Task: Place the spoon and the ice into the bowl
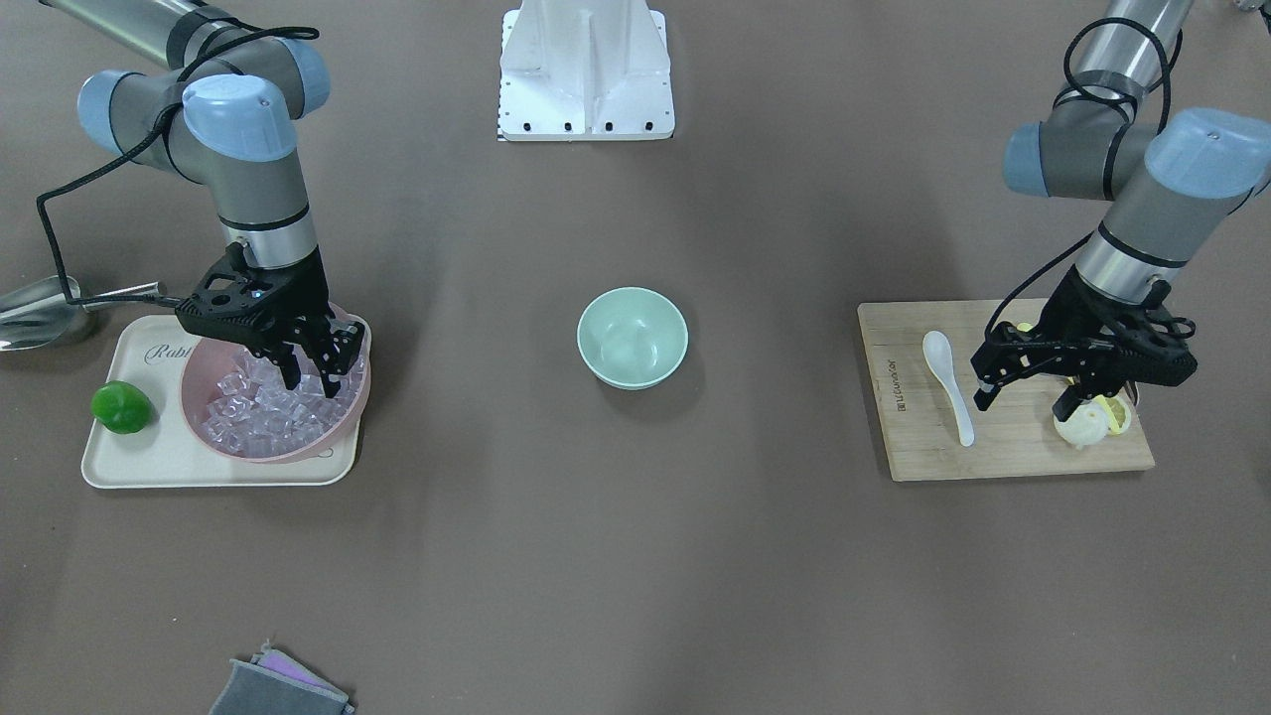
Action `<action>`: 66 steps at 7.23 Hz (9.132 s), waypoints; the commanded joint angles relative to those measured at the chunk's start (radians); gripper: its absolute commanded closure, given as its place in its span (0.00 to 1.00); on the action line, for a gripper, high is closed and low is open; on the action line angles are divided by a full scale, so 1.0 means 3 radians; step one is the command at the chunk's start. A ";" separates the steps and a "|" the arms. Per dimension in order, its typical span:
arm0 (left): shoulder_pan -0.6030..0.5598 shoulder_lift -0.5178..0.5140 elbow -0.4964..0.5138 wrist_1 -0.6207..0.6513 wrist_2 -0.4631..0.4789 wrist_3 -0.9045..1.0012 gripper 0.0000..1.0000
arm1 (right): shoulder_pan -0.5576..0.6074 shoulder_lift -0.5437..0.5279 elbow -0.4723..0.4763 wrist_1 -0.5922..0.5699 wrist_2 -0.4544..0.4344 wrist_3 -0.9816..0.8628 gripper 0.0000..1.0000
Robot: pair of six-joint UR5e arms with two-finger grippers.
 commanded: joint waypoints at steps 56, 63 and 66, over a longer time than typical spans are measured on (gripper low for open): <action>0.1595 -0.1093 -0.0129 0.0189 0.1212 -0.2532 1.00 | 0.1208 0.0390 -0.0008 -0.0603 0.1444 -0.2421 0.00; 0.1458 -0.1125 -0.0076 0.0397 0.1131 -0.1785 0.03 | 0.1550 0.0155 -0.0024 -0.0603 0.1807 -0.3009 0.00; 0.0932 -0.0982 -0.0689 0.1929 0.0461 -0.0533 0.03 | 0.2092 -0.0488 -0.0008 -0.0598 0.2034 -0.4086 0.00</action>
